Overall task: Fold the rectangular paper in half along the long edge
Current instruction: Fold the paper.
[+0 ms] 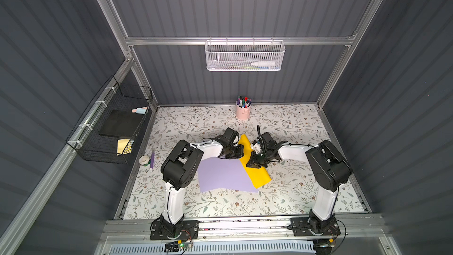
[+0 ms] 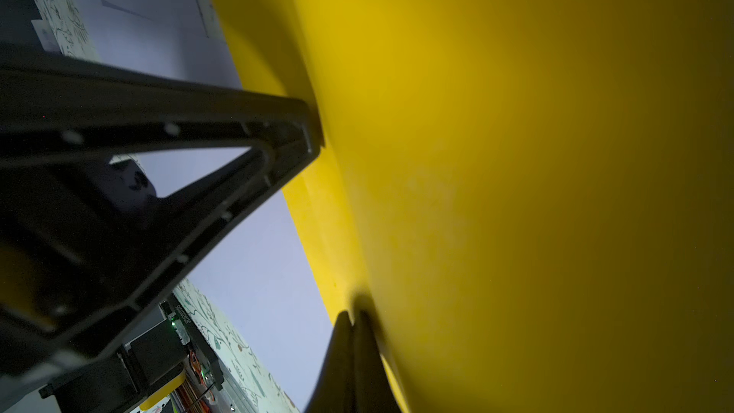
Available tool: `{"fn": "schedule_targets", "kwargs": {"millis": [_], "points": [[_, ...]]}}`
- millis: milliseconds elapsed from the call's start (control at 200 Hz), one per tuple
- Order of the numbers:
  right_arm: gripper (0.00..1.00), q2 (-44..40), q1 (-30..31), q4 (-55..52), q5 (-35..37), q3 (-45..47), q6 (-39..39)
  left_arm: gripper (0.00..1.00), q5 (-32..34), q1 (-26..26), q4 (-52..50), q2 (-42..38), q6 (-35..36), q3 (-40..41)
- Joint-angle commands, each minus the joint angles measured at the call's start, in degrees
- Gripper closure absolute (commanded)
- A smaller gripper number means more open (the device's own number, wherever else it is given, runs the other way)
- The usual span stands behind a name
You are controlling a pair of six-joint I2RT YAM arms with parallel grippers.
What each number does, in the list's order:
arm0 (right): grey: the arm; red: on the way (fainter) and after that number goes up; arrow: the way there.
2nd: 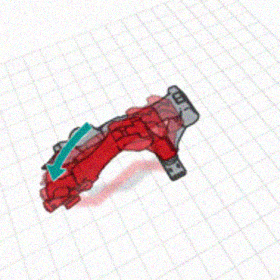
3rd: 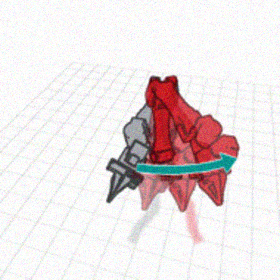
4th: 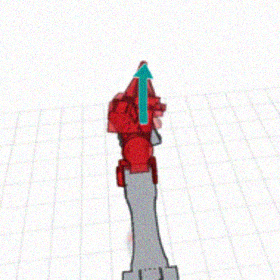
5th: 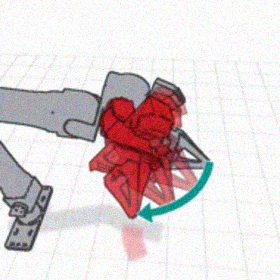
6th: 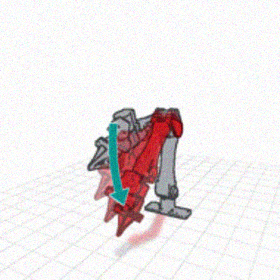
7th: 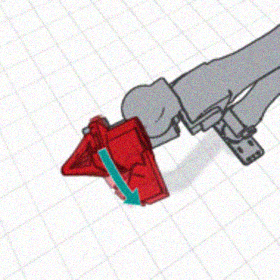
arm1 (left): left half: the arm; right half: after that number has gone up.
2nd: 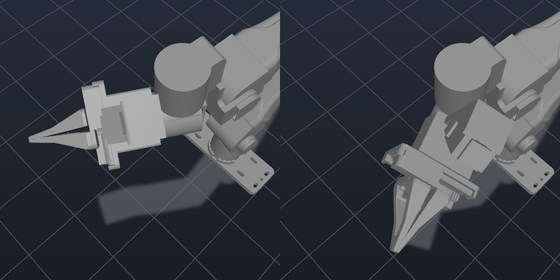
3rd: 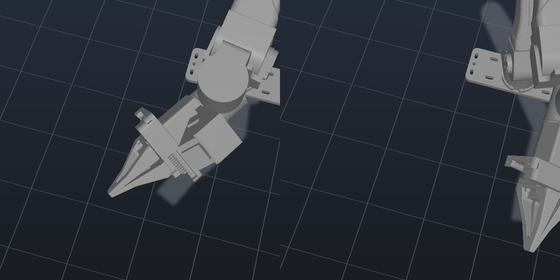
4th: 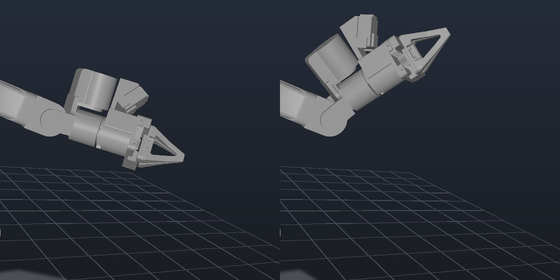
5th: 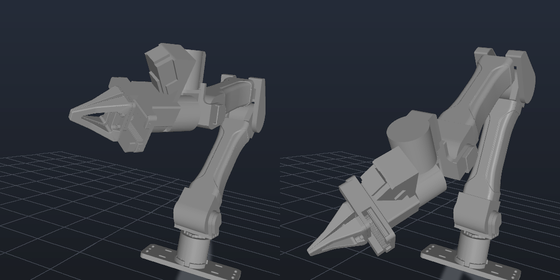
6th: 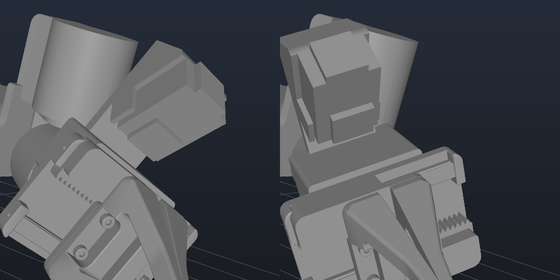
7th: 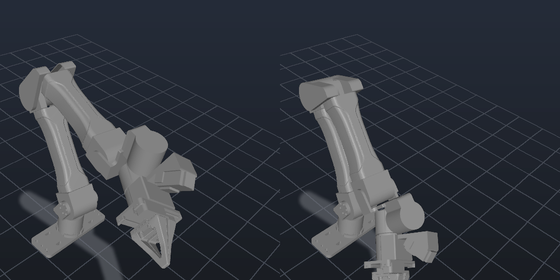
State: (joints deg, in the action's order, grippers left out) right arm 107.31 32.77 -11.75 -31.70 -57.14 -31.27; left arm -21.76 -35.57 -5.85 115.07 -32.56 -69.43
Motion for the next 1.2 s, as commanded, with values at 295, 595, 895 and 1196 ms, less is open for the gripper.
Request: {"fn": "schedule_targets", "kwargs": {"millis": [295, 595, 895, 1196], "points": [[0.67, -12.2, -5.6, -15.7, 2.8, -7.3, 3.1, 1.0, 2.4, -0.7, -5.5, 2.5, 1.7, 1.9], [0.55, -3.9, -15.5, -14.6, -7.6, -14.0, 6.3, 1.0, 2.6, -0.7, -5.5, 1.6, 2.1, 2.0], [0.78, 4.4, -14.0, -7.0, -11.1, -18.0, 2.5, 1.0, 2.6, -0.7, -5.6, 1.0, 2.2, 2.1], [0.8, 9.8, -11.8, -6.6, -10.8, -21.1, 2.6, 1.0, 2.7, -0.7, -5.6, -0.1, 2.4, 2.3]]}}
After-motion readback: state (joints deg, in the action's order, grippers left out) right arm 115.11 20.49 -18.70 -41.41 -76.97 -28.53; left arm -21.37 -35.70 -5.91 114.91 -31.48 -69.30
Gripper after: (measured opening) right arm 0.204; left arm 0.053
